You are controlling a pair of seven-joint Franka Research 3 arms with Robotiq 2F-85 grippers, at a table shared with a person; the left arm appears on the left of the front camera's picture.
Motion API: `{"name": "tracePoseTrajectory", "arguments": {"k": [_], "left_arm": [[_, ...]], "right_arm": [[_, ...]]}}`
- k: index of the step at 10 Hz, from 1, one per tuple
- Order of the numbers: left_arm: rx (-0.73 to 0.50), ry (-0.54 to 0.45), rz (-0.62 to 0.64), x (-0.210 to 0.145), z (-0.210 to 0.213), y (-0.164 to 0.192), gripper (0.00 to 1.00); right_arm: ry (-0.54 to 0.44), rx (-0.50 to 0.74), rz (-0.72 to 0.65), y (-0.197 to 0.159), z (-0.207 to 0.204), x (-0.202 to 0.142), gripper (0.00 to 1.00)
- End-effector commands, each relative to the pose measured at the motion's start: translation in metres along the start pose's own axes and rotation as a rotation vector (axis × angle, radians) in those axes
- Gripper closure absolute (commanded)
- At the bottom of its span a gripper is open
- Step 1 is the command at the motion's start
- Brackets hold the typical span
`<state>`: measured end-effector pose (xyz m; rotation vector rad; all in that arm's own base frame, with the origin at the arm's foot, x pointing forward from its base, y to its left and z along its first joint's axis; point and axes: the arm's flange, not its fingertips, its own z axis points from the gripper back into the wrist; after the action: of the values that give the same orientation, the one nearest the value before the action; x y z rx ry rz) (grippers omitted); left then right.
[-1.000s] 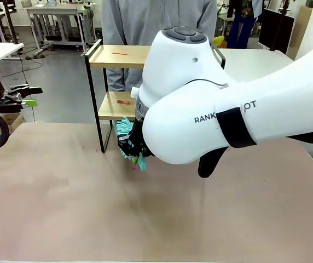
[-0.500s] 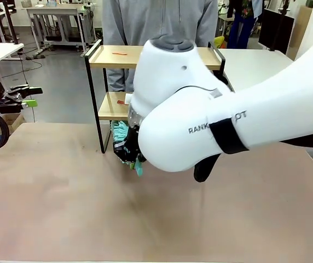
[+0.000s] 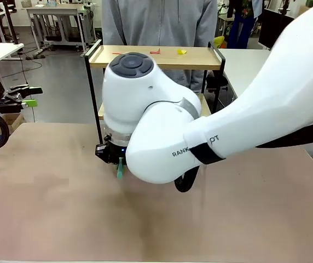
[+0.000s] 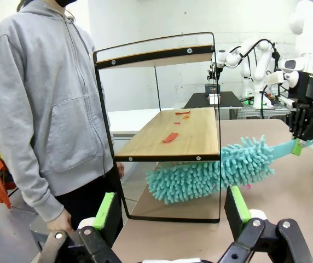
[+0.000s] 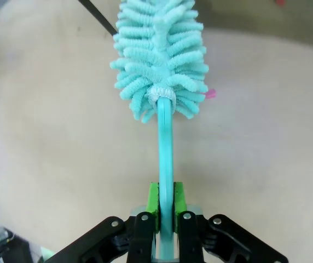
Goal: Clean the shelf.
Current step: Clean the specific section of the Shelf indicated by the human with the Duster.
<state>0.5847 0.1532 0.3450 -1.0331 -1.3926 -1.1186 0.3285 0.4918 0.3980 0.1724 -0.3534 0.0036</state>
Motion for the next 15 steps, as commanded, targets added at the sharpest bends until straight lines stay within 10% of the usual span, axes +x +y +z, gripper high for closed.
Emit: {"name": "tracePoseTrajectory", "arguments": {"k": [1,15], "left_arm": [[0.003,0.002,-0.012,0.003,-0.001,-0.001,0.00],[0.003,0.002,-0.012,0.003,-0.001,-0.001,0.00]], "right_arm": [[-0.083,-0.004,-0.031,0.027,-0.020,0.000,0.87],[-0.011,-0.003,-0.049,0.027,-0.069,-0.005,0.87]]}}
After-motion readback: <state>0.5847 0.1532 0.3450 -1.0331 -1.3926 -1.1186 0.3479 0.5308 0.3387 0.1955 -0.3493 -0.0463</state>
